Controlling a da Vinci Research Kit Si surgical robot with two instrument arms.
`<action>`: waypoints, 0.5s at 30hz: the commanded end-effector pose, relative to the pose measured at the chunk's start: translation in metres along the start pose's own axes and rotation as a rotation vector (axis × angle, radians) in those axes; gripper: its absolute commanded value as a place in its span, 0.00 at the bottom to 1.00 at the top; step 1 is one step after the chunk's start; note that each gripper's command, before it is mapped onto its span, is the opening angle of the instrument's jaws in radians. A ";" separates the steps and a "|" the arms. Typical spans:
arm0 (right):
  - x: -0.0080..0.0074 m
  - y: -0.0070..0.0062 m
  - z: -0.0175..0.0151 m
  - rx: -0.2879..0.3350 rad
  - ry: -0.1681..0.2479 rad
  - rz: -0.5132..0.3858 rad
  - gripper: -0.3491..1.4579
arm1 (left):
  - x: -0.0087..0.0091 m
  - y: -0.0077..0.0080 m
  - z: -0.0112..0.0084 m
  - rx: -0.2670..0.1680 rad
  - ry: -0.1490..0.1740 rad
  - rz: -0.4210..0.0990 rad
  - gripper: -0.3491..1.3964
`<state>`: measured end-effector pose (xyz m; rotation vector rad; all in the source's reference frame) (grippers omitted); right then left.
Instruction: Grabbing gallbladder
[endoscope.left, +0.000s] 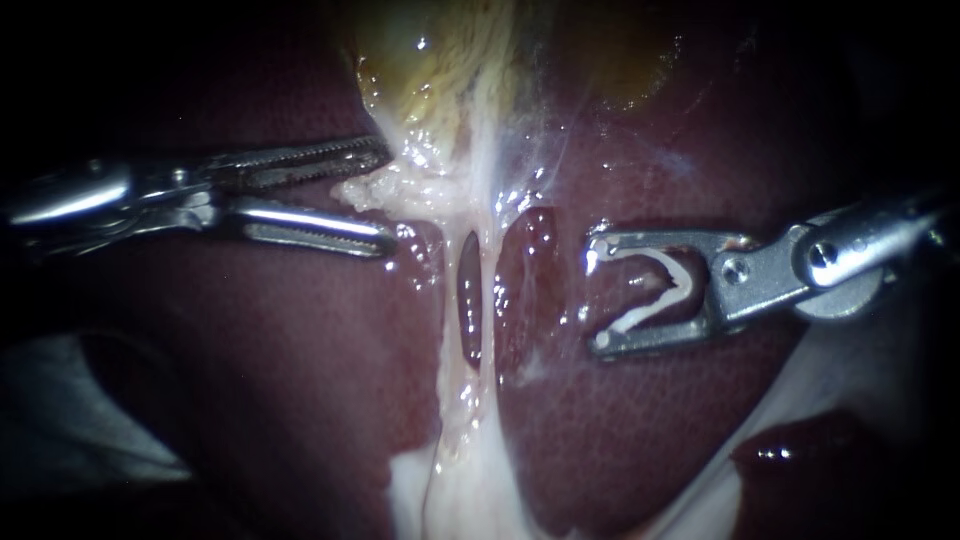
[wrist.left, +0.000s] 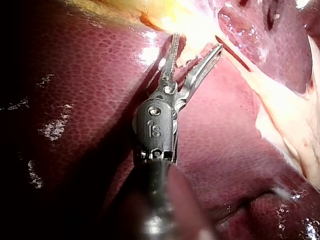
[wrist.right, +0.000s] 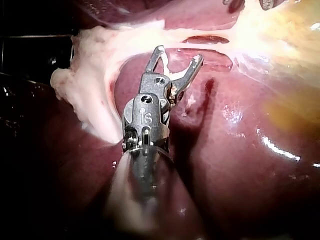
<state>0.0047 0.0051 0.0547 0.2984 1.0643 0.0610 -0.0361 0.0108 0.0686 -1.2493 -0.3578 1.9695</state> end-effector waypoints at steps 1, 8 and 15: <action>0.0000 0.0000 0.0000 0.000 0.000 0.000 0.47 | -0.0001 0.0001 0.0000 0.002 -0.004 -0.002 0.40; 0.0000 0.0000 0.0000 0.000 0.000 0.000 0.47 | -0.0004 0.0003 -0.0001 0.011 -0.017 -0.041 0.28; 0.0000 0.0000 0.0001 0.000 0.000 0.000 0.47 | -0.0004 0.0005 -0.0006 0.014 -0.025 -0.070 0.11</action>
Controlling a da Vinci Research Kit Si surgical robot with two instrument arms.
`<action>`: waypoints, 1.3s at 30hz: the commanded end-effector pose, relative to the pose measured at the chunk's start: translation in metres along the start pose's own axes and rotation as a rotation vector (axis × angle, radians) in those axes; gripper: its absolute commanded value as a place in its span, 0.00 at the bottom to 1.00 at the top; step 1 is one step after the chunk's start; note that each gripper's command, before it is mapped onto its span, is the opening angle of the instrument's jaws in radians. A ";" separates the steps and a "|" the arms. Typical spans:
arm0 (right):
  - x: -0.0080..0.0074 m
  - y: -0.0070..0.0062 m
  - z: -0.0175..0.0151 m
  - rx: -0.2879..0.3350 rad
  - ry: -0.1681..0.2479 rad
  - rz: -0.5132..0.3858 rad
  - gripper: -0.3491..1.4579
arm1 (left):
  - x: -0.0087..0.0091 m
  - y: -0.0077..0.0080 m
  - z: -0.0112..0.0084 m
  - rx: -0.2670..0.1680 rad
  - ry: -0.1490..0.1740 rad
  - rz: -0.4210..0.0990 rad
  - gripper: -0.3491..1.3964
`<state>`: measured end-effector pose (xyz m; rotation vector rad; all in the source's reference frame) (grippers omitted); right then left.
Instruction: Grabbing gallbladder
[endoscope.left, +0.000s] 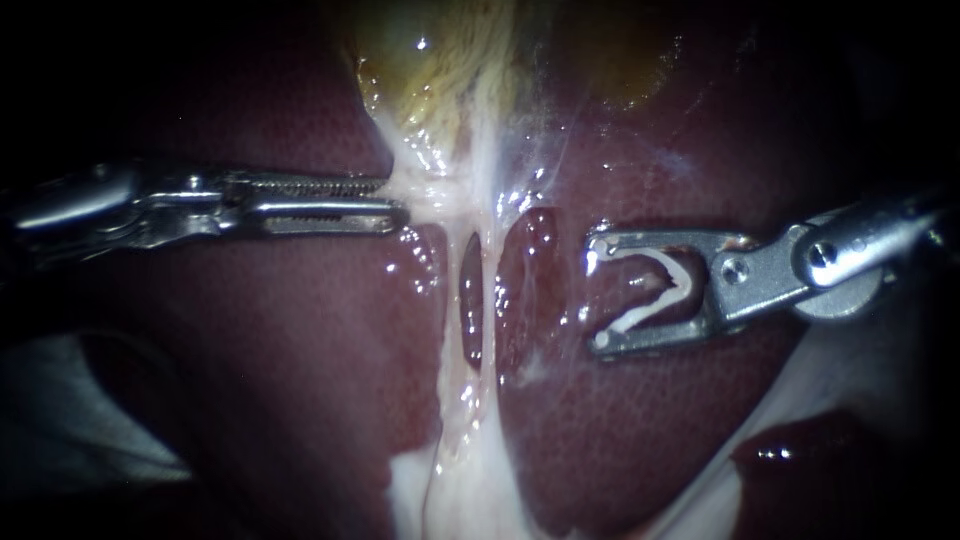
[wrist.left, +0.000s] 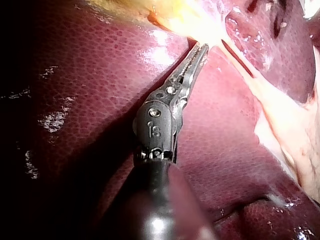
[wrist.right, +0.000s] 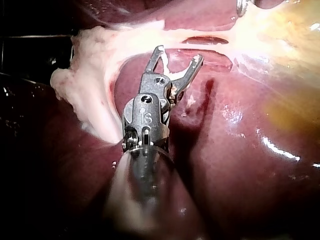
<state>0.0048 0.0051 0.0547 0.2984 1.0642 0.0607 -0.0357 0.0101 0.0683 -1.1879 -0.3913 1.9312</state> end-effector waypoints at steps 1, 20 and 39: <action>0.0000 0.0000 0.0000 0.000 0.000 0.000 0.47 | 0.0001 0.0001 -0.0001 -0.002 0.001 -0.005 0.10; 0.0000 0.0000 0.0000 -0.001 0.000 0.000 0.47 | 0.0051 0.0028 -0.0049 -0.050 -0.026 -0.105 0.00; 0.0000 0.0000 0.0000 0.000 0.000 0.000 0.47 | 0.0076 0.0015 -0.0077 -0.047 -0.030 -0.120 0.00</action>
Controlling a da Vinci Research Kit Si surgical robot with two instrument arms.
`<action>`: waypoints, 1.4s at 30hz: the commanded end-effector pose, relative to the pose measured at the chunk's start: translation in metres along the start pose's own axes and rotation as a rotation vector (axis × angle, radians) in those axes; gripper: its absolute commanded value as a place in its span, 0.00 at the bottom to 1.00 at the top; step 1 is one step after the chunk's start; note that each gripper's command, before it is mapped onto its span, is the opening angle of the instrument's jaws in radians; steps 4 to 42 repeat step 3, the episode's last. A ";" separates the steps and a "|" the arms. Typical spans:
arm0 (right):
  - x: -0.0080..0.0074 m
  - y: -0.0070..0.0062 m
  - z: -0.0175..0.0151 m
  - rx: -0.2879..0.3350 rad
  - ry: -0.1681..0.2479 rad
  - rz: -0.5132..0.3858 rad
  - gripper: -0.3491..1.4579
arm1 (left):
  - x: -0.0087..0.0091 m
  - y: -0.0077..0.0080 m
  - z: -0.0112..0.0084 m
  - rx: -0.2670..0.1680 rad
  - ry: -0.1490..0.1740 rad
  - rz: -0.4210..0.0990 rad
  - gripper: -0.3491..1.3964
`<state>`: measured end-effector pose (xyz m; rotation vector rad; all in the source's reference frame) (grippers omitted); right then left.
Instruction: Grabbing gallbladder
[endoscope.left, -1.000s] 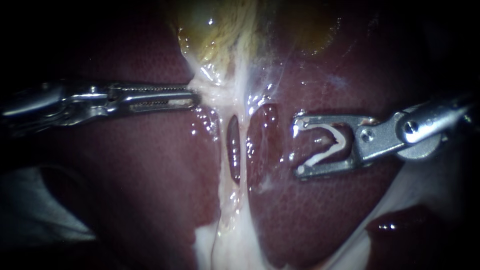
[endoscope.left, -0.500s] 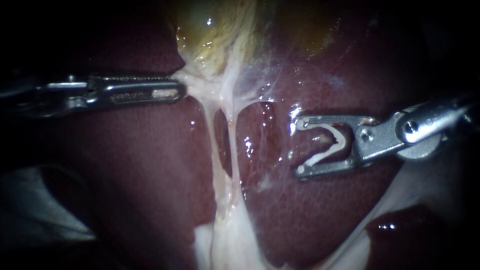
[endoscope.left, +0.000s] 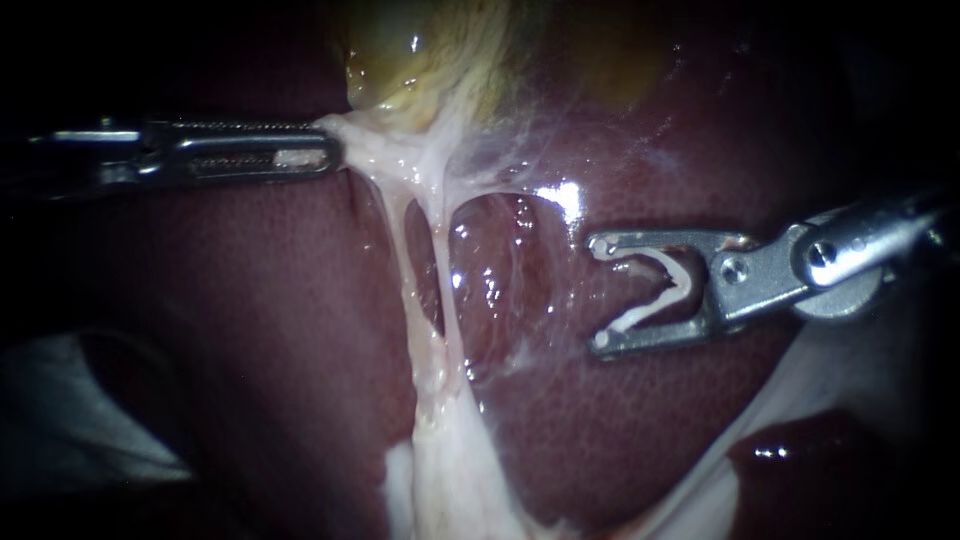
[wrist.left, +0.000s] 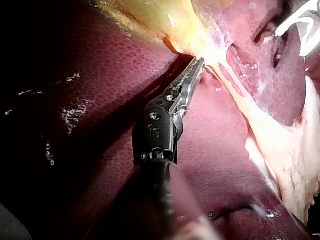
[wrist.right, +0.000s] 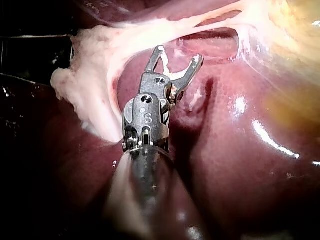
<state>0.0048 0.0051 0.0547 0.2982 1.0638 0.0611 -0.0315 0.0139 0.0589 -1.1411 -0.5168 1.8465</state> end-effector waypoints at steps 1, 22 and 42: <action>0.0000 0.0000 0.0000 0.000 0.000 0.000 0.47 | 0.0000 0.0000 0.0001 0.002 0.001 0.000 0.00; 0.0000 0.0000 0.0000 0.000 0.000 0.000 0.47 | -0.0002 0.0001 0.0004 0.004 0.002 0.001 0.00; 0.0000 0.0000 0.0000 0.000 0.000 0.000 0.47 | -0.0002 0.0001 0.0004 0.004 0.002 0.001 0.00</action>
